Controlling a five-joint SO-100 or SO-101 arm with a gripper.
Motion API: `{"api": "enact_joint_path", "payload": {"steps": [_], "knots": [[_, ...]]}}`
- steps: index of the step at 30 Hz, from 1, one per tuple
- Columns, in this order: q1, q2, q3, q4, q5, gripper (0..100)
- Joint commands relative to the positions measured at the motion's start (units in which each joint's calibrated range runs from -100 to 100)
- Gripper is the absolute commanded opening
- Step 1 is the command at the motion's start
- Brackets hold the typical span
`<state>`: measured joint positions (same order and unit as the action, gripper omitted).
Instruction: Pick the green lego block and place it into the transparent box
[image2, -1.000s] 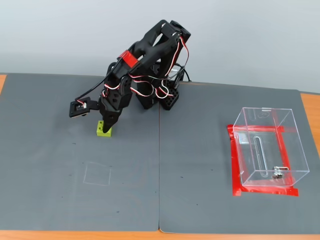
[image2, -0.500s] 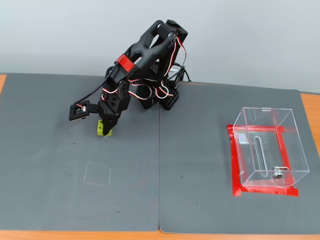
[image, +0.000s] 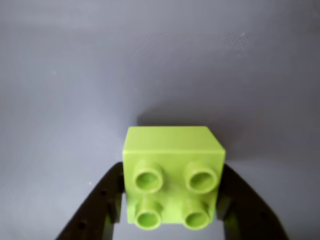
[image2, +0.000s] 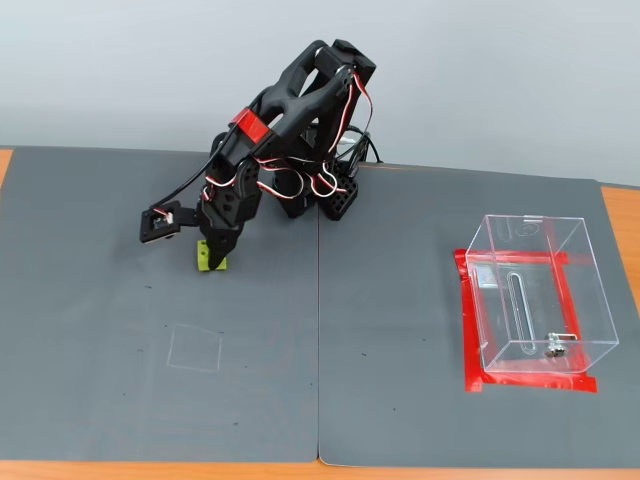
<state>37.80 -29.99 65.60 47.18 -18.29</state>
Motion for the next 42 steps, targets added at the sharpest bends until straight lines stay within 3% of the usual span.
{"api": "enact_joint_path", "payload": {"steps": [1,10,24,42], "knots": [[-0.39,-5.57,-6.04,4.99,0.97,9],[-7.40,-16.34,-22.86,16.97,1.91,10],[-20.46,-17.70,-35.71,18.01,7.69,10],[-52.24,-16.68,-44.12,17.14,12.48,10]]}}
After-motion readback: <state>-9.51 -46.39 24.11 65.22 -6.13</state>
